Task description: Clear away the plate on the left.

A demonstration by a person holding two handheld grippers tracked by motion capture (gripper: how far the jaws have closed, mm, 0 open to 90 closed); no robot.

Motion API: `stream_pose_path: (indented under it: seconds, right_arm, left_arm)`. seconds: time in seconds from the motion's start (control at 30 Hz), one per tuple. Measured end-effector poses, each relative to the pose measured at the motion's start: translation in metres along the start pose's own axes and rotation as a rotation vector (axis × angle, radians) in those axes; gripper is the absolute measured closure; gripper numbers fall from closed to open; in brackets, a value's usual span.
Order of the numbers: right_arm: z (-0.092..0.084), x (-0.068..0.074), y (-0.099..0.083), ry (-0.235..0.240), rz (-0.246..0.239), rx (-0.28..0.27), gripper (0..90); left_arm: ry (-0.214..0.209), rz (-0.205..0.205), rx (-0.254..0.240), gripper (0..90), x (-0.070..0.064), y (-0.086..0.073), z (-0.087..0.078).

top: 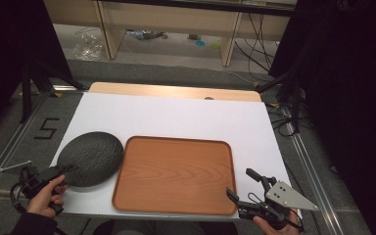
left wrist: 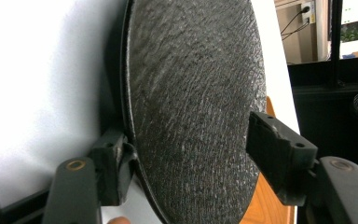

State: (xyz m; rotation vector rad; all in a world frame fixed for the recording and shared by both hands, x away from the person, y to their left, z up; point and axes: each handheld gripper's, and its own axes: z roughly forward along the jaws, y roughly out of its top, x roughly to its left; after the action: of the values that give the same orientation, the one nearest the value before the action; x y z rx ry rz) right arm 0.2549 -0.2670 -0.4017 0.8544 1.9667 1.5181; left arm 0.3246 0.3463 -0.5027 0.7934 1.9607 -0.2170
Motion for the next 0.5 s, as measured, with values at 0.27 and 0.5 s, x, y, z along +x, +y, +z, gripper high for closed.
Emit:
stream_pose_path:
  seconds: [0.27,0.5]
  right_arm:
    - [0.001,0.0,0.0,-0.011,-0.004,-0.016,16.9]
    - [0.0,0.0,0.0,0.002,-0.002,0.0,16.9]
  left_arm:
    - [0.007,-0.054,-0.032,55.2,0.009,-0.001,-0.002]
    - [0.022,-0.102,-0.06,76.5,0.017,-0.001,-0.003]
